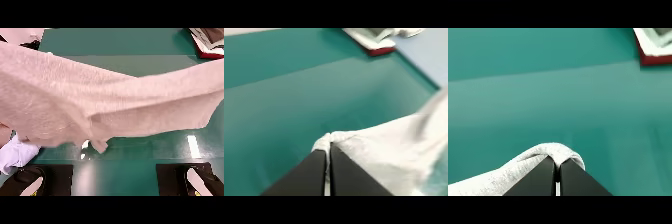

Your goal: Fold the shirts.

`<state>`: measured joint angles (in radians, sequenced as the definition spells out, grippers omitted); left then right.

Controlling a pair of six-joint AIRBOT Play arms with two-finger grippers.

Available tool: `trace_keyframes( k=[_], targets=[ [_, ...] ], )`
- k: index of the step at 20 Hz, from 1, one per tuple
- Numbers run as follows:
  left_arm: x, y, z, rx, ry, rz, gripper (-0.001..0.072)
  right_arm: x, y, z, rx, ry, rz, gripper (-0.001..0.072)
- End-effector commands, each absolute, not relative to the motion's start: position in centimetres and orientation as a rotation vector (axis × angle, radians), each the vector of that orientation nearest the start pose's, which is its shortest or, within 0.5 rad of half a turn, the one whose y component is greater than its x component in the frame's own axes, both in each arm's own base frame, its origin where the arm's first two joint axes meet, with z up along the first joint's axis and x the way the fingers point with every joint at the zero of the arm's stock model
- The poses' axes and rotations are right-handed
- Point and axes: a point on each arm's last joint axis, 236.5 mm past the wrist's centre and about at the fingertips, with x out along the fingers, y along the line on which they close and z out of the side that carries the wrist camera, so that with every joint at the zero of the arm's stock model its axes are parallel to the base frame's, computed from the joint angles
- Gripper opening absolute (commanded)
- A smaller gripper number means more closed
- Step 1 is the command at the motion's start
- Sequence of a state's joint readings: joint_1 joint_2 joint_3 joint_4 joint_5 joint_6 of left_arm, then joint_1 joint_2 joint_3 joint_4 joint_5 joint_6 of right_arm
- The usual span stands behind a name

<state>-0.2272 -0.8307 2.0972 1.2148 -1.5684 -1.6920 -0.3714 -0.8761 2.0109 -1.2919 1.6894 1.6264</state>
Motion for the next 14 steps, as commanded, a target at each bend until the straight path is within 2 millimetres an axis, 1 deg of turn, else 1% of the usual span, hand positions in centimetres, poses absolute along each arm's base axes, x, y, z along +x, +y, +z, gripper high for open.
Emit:
trace_keyframes(
  k=[1,2,3,4,6,7,8,9,11,12,14],
  targets=[
    [24.3,-8.8,40.5,-0.046,0.475,-0.335,0.0025,27.4,-4.1,35.7,0.296,0.749,-0.121,0.0009],
    [26.2,-8.3,37.9,-0.012,0.541,-0.299,0.0025,29.0,-4.0,33.3,0.327,0.832,-0.093,0.001],
    [28.3,-8.3,34.9,0.016,0.622,-0.278,0.0025,30.6,-4.1,30.2,0.365,0.931,-0.071,0.001],
    [30.0,-8.6,32.1,0.036,0.7,-0.278,0.0025,32.0,-4.4,26.7,0.404,1.037,-0.063,0.0009],
    [33.7,-9.5,26.7,0.078,0.838,-0.284,0.0025,33.4,-5.0,20.6,0.468,1.218,-0.063,0.0009],
    [35.9,-9.9,24.3,0.1,0.884,-0.289,0.0025,34.1,-5.1,17.8,0.487,1.292,-0.055,0.001],
    [38.2,-10.4,22.1,0.107,0.913,-0.288,0.0025,35.2,-5.3,15.8,0.498,1.319,-0.041,0.0009],
    [40.5,-10.9,20.4,0.11,0.924,-0.289,0.0025,36.7,-5.3,14.0,0.499,1.314,-0.028,0.0009],
    [44.5,-11.8,17.0,0.105,0.927,-0.284,0.0025,39.5,-5.4,11.5,0.497,1.26,-0.031,0.001],
    [46.2,-12.2,15.3,0.103,0.931,-0.281,0.0025,41.0,-5.3,10.6,0.491,1.224,-0.031,0.0009],
    [48.3,-12.5,12.1,0.11,0.955,-0.272,0.0026,43.7,-5.1,8.8,0.476,1.162,-0.035,0.0009]
  ],
)
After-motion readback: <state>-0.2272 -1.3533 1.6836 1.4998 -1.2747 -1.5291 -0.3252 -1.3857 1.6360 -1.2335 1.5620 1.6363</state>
